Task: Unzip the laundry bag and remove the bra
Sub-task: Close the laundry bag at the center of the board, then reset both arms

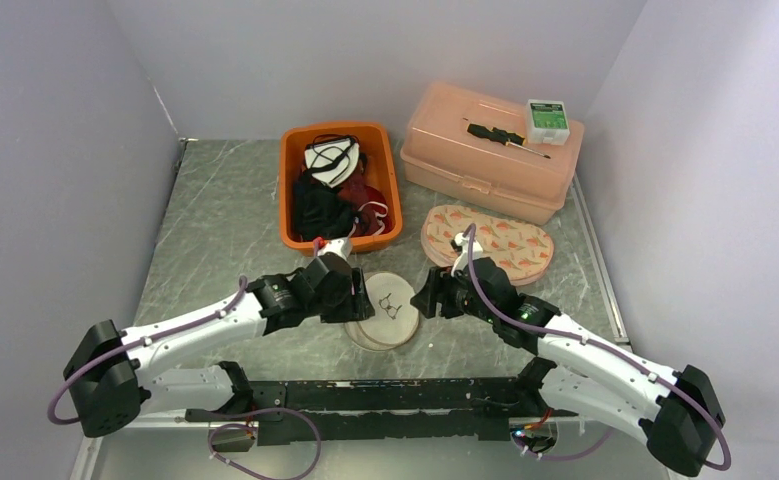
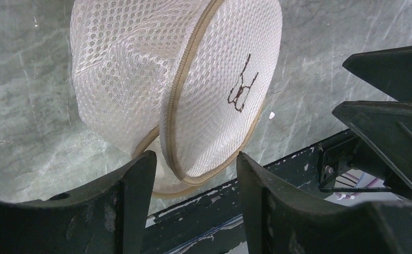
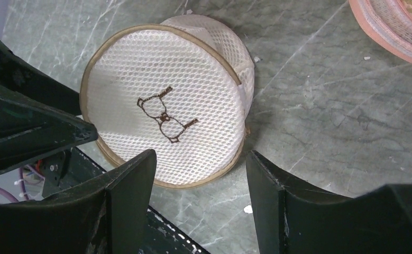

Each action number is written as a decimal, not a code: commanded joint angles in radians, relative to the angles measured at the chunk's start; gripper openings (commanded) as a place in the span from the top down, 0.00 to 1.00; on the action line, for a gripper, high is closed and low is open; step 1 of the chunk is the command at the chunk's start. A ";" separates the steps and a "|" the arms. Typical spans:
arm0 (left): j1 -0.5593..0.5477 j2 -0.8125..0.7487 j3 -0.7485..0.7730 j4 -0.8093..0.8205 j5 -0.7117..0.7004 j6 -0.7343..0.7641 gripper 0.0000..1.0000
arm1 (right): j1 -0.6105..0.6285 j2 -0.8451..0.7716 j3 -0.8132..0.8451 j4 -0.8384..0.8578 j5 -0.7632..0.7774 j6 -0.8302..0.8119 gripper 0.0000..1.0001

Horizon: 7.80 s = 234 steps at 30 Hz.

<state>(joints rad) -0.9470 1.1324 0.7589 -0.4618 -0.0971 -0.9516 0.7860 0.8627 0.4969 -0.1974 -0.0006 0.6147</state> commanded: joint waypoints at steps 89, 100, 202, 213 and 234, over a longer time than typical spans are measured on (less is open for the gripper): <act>0.003 -0.220 -0.116 0.074 0.080 -0.107 0.97 | -0.106 -0.011 -0.095 -0.018 -0.211 0.112 1.00; 0.000 -0.245 -0.012 -0.010 0.025 -0.077 0.97 | -0.108 -0.093 0.073 -0.233 -0.115 0.131 1.00; 0.040 0.180 -0.245 0.286 -0.052 -0.049 0.97 | -0.113 0.427 -0.218 0.461 -0.140 0.093 0.73; 0.034 -0.005 -0.206 0.183 -0.050 -0.015 0.35 | -0.112 0.089 -0.138 0.235 -0.150 0.010 0.37; 0.023 -0.276 0.057 -0.011 -0.375 0.284 0.18 | -0.112 -0.536 0.016 -0.067 0.282 -0.017 0.19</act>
<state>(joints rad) -0.9207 0.8783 0.7467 -0.4683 -0.3241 -0.7818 0.6773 0.3275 0.4393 -0.2447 0.0948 0.5686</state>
